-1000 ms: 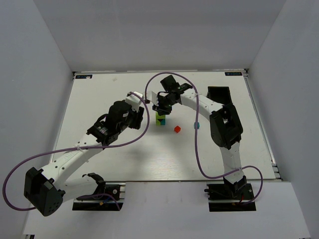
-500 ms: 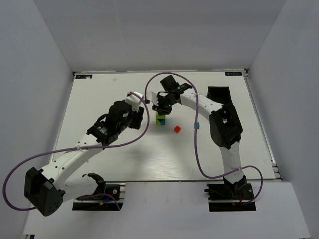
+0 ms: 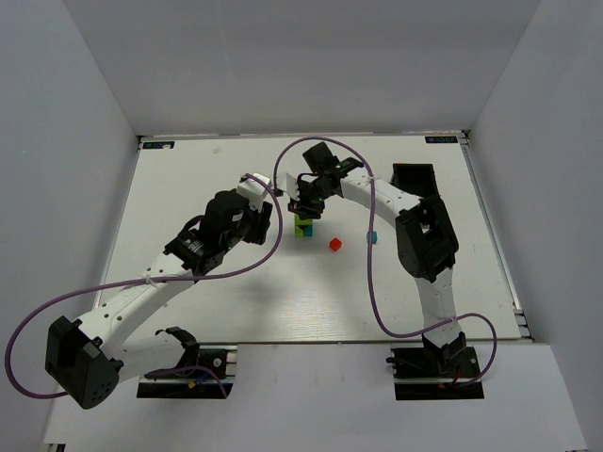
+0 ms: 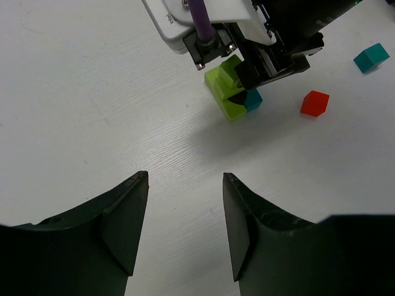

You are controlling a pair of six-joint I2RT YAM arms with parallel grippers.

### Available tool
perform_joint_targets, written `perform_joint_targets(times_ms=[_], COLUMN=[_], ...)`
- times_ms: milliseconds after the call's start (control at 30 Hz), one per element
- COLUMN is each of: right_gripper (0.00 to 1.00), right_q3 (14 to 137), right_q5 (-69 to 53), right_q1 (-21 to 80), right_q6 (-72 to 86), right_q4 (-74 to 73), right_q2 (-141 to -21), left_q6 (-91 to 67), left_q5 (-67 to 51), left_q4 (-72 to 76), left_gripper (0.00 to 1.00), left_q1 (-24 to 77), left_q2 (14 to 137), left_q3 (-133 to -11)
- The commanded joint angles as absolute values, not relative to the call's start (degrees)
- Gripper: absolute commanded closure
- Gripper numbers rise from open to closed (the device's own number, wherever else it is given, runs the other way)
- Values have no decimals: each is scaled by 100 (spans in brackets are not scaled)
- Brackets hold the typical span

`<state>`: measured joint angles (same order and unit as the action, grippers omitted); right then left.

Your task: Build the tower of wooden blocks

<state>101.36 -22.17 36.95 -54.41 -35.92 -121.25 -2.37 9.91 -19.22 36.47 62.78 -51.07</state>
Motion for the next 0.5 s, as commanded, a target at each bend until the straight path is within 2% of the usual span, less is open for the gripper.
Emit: perform_joint_targets(times_ms=[0,133,267,333,467], right_gripper=[49,48,43,37,36], right_q3=[10037,10002,9888,9853,9756], right_q5=[-2215,-2232,-2276,-2250,-2241], right_q1=[3727,3735,3735,3735,3735], right_q6=[-5484,-5484,-5467,-5467,-5441], right_q4=[-3498,-3489,-3437,-3393,-3278], right_q2=[-11989,-11962,-11865,-11804,-11725], left_q6=[-211,-211,-211,-211,-211], left_q5=[1028,1028,1028,1028,1028], left_q4=[-1881,-1881,-1881,-1881,-1881], left_gripper=[38,38,38,38,38], left_q1=[3612,3612,3612,3612,3612], left_q2=[6152,6152,6152,6152,6152], left_q3=[-5089,-5089,-5089,-5089,-5089])
